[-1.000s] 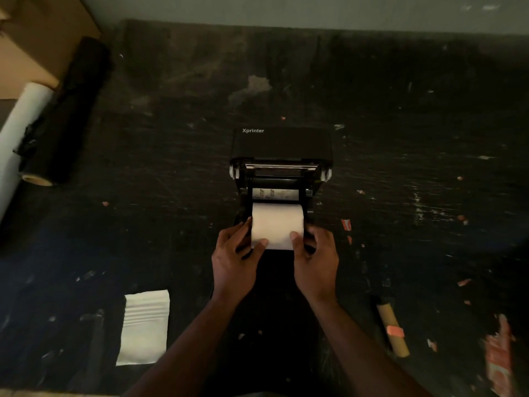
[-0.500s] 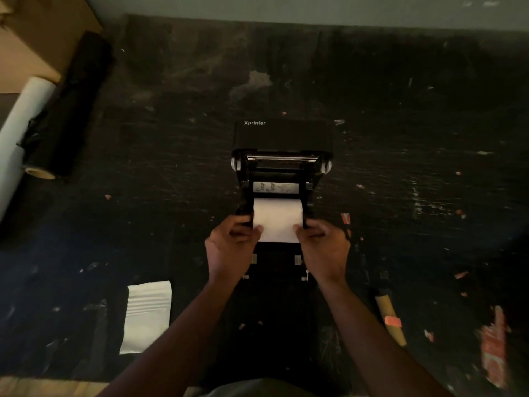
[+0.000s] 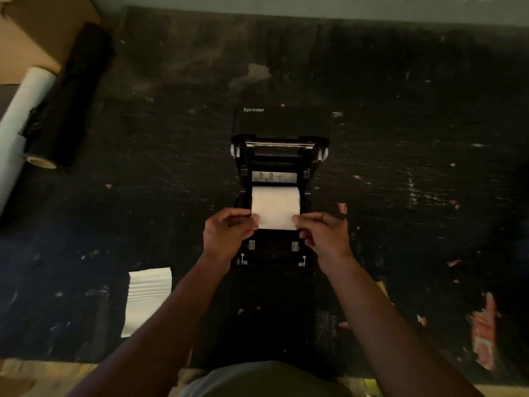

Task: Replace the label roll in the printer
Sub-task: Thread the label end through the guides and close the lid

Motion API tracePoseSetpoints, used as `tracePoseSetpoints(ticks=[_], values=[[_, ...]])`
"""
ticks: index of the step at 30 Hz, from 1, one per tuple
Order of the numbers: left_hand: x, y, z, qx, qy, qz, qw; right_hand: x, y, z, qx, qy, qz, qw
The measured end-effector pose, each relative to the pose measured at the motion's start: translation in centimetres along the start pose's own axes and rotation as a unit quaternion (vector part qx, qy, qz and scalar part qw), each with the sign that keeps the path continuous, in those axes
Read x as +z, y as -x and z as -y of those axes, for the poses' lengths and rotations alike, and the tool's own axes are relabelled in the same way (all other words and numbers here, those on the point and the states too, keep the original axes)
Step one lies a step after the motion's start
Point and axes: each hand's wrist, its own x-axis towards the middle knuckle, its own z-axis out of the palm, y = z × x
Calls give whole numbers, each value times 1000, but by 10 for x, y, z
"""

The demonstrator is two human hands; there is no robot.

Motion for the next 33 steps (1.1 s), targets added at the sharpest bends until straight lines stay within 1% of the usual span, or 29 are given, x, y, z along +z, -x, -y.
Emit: tracePoseSetpoints(ticks=[4,9,11,15,19,22,24,26,28,29,31,33], values=[[-9,-6,1,-15,-30,24,999,-5,-1,-1,-17,72,13,997],[-17,-14,5,-24,-137,43,989,-8,-4,-10,-78,188,-1,979],[-20,-17,7,-7,-187,60,980,-8,-5,-13,-94,223,-4,970],[-22,-21,6,68,-304,87,946,-8,-9,-18,-97,250,-2,963],[-22,-24,0,88,-377,105,916,-8,-12,-21,-102,277,-3,956],[-23,-33,-5,74,-400,125,905,-9,-15,-16,-83,291,10,953],[-24,-39,-12,58,-422,159,891,-11,-19,-10,-73,314,35,946],[-23,-45,-18,44,-450,193,871,-12,-21,-3,-82,358,64,928],[-19,-50,-24,35,-483,210,849,-11,-22,2,-102,409,83,903],[-16,-51,-28,29,-497,217,840,-11,-22,4,-103,417,87,899],[-10,-53,-35,17,-525,228,820,-12,-23,7,-92,413,95,901],[-5,-53,-41,9,-553,234,800,-15,-25,7,-75,389,105,912]])
